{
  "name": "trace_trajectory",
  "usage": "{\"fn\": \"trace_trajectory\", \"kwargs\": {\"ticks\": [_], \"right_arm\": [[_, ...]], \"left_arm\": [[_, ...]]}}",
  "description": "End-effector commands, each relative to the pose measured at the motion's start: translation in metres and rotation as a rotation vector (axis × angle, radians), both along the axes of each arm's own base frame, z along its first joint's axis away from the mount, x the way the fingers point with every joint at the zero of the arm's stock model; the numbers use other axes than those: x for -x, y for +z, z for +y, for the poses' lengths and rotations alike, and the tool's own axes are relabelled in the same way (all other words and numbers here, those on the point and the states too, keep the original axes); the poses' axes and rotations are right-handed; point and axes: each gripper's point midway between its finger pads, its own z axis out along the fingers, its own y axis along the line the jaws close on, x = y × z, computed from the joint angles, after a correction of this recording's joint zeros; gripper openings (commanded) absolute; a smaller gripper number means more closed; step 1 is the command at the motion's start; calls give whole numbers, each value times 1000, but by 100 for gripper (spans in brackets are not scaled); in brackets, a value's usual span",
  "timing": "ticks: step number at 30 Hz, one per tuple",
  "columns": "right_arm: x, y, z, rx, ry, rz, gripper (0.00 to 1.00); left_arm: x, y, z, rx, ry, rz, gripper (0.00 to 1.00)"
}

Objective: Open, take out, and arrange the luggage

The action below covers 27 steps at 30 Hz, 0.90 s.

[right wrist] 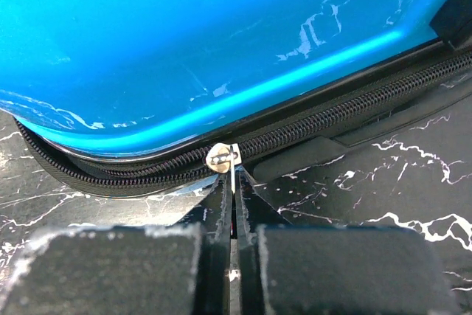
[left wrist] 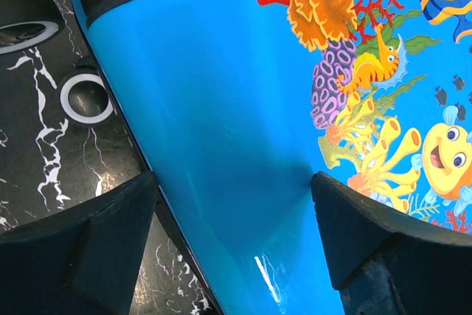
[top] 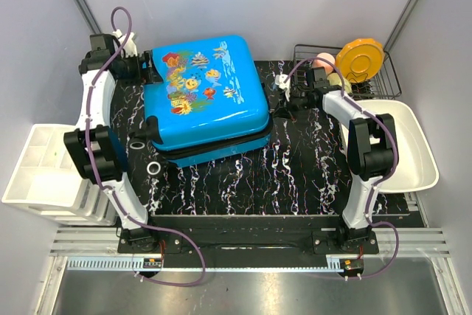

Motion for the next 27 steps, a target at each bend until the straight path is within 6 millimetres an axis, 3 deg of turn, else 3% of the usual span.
{"fn": "trace_trajectory", "kwargs": {"ticks": [1,4,5,8,9,10,12,14,17,19,20,21,23,25,27], "right_arm": [[-4,24,38,-82,120,-164,0],[25,26,47,-100,167,-143,0],[37,39,53,-114,185,-154,0],[77,40,61,-136,230,-97,0],[88,51,62,-143,250,-134,0],[101,44,62,-139,264,-116,0],[119,55,68,-149,293,-134,0],[123,54,69,-137,273,-107,0],[92,43,58,-70,157,-80,0],[50,47,35,-45,53,-115,0],[32,36,28,-33,16,-89,0],[6,53,19,-46,-36,-113,0],[-30,43,-9,-29,-133,-95,0],[-66,59,-24,-42,-230,-144,0],[-83,54,-28,-74,-334,-80,0]], "left_arm": [[10,-53,-79,94,-263,130,87],[10,-63,-100,96,-333,149,85],[12,-65,-109,91,-363,150,85],[7,-67,-127,80,-422,128,83],[5,-67,-129,77,-432,124,83],[-1,-67,-133,73,-444,110,83],[-6,-67,-142,47,-475,86,83],[-14,-65,-144,4,-491,54,83],[-18,-63,-139,-43,-493,27,83],[-15,-69,-129,-102,-496,28,83],[-14,-71,-125,-117,-493,31,83],[-11,-76,-120,-133,-487,46,83],[-12,-78,-109,-129,-460,54,83],[-16,-78,-98,-122,-426,61,83],[-20,-77,-92,-128,-412,51,83]]}}
